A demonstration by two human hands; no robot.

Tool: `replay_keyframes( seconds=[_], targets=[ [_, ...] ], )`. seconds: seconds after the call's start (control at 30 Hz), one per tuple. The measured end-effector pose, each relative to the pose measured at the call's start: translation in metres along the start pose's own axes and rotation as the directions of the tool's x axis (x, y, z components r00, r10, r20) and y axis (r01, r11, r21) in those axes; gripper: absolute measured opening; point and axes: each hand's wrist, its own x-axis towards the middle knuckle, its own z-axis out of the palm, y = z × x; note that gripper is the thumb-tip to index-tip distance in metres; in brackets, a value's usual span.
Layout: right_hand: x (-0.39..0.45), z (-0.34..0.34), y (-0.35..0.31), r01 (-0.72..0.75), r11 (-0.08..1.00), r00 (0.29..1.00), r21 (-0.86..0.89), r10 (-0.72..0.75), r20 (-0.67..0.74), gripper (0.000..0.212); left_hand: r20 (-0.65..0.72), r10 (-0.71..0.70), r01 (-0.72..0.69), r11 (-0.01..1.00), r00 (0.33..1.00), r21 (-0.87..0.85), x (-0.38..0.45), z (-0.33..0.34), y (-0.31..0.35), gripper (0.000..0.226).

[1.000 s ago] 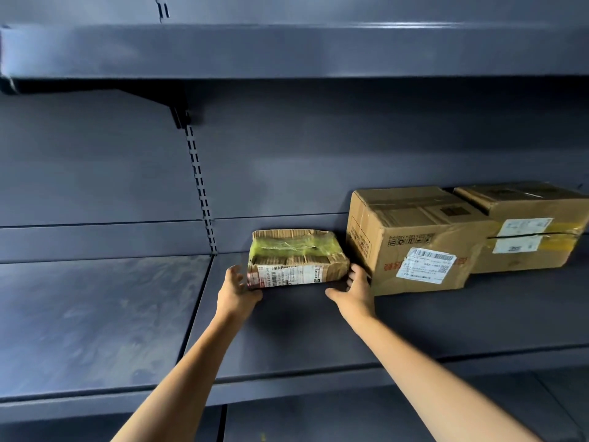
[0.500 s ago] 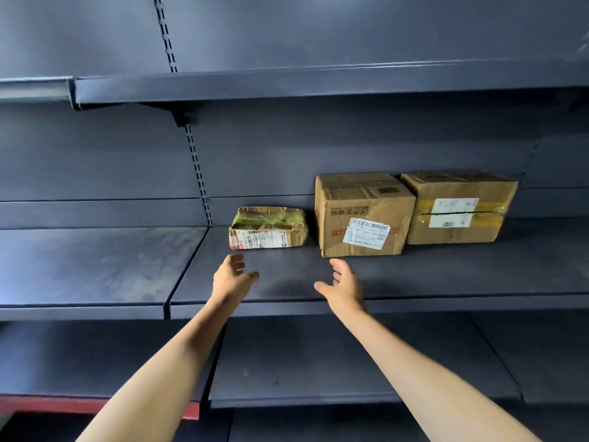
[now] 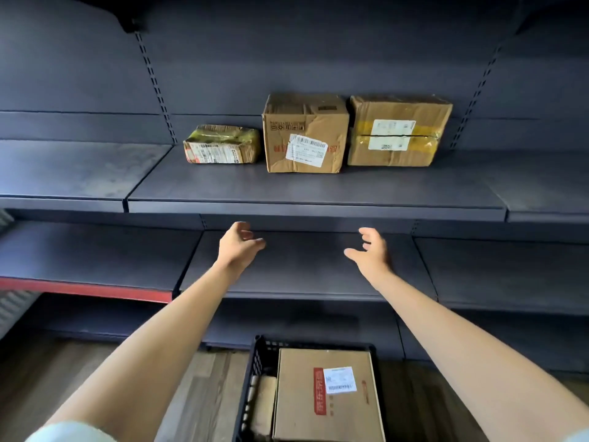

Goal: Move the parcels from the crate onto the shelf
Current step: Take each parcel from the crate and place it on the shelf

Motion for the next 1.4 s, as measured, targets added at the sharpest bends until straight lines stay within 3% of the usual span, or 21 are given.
replay_keyframes(
  seconds=[0.3,0.4,0.5,0.73,0.83,1.0,1.13,1.4],
  targets=[
    [-0.042,-0.024,0.086,-0.182,0.982,0.983,-0.048,0.182,0.004,0.057,0.120,-0.185,0.177,0.982,0.975,0.073,-0.047,0.045,-0.075,0.050],
    [-0.052,-0.026,0.114,-0.265,0.962,0.964,-0.062,0.264,-0.027,0.056,0.159,-0.237,0.220,0.968,0.958,0.118,-0.050,0.060,-0.099,0.039],
    [-0.063,-0.023,0.146,-0.336,0.937,0.941,-0.097,0.331,-0.065,0.055,0.196,-0.310,0.283,0.947,0.930,0.155,-0.058,0.073,-0.127,0.048],
    [-0.087,0.008,0.233,-0.538,0.842,0.841,-0.035,0.533,-0.097,0.054,0.229,-0.474,0.422,0.874,0.850,0.242,-0.073,0.090,-0.208,0.054],
    [-0.102,0.020,0.276,-0.614,0.783,0.789,-0.101,0.606,-0.099,0.055,0.216,-0.541,0.479,0.832,0.813,0.280,-0.078,0.101,-0.247,0.053],
    [-0.106,0.032,0.347,-0.658,0.714,0.751,-0.240,0.648,-0.128,0.054,0.207,-0.605,0.535,0.786,0.769,0.310,-0.071,0.130,-0.317,0.053],
    [-0.094,0.048,0.408,-0.673,0.687,0.736,-0.275,0.658,-0.157,0.055,0.197,-0.627,0.536,0.760,0.754,0.366,-0.058,0.160,-0.380,0.039],
    [-0.091,0.087,0.508,-0.692,0.627,0.701,-0.358,0.701,-0.129,0.068,0.220,-0.663,0.517,0.715,0.716,0.471,-0.044,0.210,-0.484,0.057]
  ],
)
